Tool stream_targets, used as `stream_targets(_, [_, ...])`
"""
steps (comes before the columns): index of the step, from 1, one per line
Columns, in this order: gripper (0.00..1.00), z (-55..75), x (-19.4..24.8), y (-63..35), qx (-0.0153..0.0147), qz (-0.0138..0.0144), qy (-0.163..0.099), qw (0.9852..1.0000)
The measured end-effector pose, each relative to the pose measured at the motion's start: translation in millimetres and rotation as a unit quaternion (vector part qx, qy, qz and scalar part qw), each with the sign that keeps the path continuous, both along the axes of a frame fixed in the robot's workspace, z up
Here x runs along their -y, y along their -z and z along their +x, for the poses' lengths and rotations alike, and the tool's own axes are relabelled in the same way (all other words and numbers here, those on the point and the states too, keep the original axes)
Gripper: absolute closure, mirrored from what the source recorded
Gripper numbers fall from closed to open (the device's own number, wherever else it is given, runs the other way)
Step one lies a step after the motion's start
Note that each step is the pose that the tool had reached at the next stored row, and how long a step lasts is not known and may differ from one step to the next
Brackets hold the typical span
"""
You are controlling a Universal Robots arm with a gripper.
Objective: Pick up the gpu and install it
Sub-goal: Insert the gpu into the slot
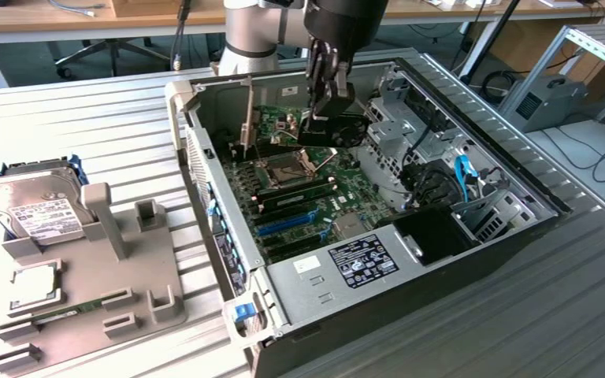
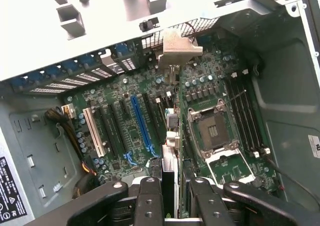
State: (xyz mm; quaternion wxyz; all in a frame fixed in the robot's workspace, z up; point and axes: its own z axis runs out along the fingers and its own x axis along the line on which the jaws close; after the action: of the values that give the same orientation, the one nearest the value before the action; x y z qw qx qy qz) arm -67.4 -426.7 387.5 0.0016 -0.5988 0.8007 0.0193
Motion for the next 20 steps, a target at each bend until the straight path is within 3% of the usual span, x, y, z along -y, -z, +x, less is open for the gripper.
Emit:
stream_targets(6, [0.74,1.6,0.0,0.2,0.0,0.0,-0.046,0.9989])
stream_targets(11, [0.74,1.8,0.0,0.5,0.0,0.0,-0.106,0.9944])
stream_targets(14, [0.74,2.0,0.0,0.5,0.0,0.0,-0.125,0.9922])
stream_targets(20, [0.74,2.0,0.0,0.6,0.0,0.0,-0.125,0.9921])
